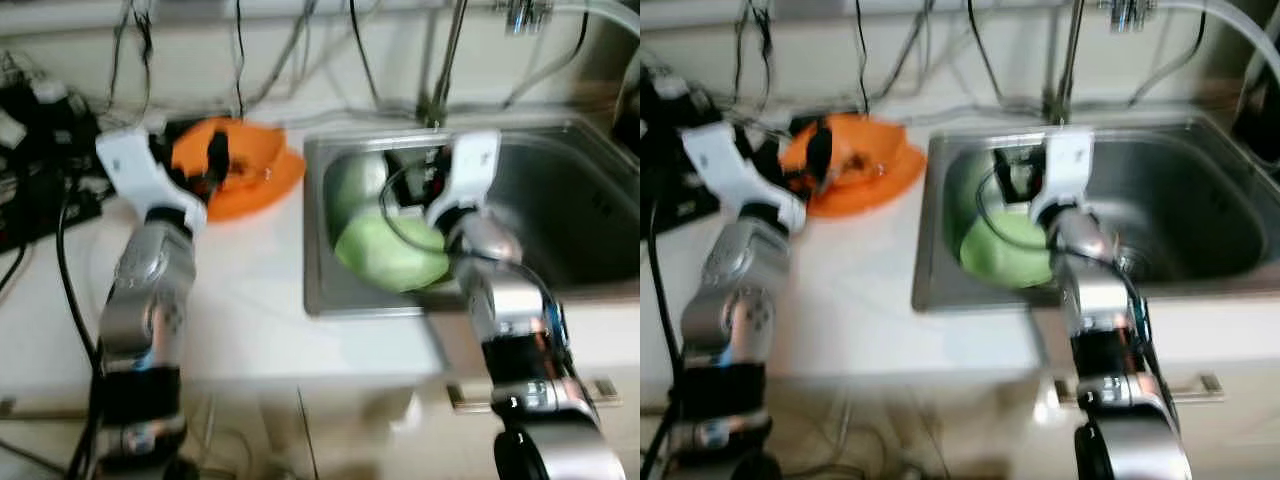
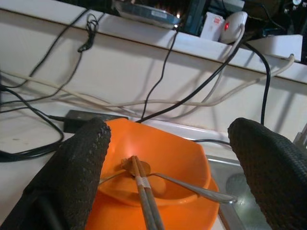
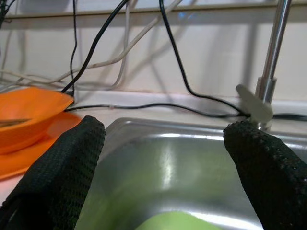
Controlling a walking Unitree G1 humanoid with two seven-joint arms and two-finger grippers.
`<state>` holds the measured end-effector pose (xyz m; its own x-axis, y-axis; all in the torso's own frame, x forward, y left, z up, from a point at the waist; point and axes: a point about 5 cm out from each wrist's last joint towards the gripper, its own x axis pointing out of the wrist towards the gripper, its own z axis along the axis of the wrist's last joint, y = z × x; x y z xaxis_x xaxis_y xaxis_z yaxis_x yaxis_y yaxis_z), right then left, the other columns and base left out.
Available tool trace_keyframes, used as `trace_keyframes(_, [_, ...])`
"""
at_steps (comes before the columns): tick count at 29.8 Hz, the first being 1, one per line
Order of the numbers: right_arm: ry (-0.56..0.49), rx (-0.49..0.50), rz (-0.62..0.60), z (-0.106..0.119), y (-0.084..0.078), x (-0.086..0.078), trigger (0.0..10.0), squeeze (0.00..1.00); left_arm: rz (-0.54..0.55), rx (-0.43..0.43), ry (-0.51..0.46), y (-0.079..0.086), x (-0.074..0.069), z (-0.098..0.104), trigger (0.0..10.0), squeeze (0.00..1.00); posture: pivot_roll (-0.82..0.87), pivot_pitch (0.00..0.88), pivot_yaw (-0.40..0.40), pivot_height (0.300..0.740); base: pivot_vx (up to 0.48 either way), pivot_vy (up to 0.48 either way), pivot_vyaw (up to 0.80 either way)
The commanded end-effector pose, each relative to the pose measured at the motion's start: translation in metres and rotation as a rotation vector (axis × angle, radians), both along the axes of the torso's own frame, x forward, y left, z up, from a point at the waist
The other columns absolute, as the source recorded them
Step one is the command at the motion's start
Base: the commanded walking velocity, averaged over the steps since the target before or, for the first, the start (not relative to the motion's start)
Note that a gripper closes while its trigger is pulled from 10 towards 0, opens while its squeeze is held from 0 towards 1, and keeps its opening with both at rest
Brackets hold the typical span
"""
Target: Kitchen organization
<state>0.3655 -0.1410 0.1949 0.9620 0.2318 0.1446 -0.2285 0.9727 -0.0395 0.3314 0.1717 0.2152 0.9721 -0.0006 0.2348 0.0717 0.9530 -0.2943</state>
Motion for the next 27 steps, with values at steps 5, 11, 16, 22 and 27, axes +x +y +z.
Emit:
trace_keyframes(5, [-0.009, 0.004, -0.018, 0.0039, -0.0062, 0.0001, 10.0, 0.0, 0.026, 0.018, -0.026, -0.0004, 0.0001, 0.0071, 10.0, 0.0, -0.09, 0.0, 0.092, 0.74, 0.0, 0.0, 0.0])
trace_keyframes(11, [0.0, 0.031, -0.01, 0.0039, -0.0067, -0.0005, 10.0, 0.0, 0.074, 0.041, -0.035, 0.0037, 0.0006, 0.0096, 10.0, 0.0, -0.09, 0.0, 0.094, 0.74, 0.0, 0.0, 0.0])
trace_keyframes(16, [-0.017, 0.035, 0.025, 0.0074, -0.0038, -0.0015, 10.0, 0.0, 0.084, 0.05, -0.029, 0.0053, 0.001, 0.0089, 10.0, 0.0, -0.09, 0.0, 0.095, 0.74, 0.0, 0.0, 0.0])
trace_keyframes(22, [-0.03, 0.03, 0.019, 0.0087, -0.0023, -0.002, 10.0, 0.0, 0.079, 0.048, -0.024, 0.0036, 0.0016, 0.0077, 10.0, 0.0, -0.09, 0.0, 0.096, 0.74, 0.0, 0.0, 0.75])
trace_keyframes(27, [-0.025, 0.035, 0.02, 0.0081, -0.0027, -0.0021, 10.0, 0.0, 0.084, 0.052, -0.024, 0.0043, 0.0014, 0.0078, 10.0, 0.0, -0.09, 0.0, 0.096, 0.74, 0.0, 0.0, 0.79])
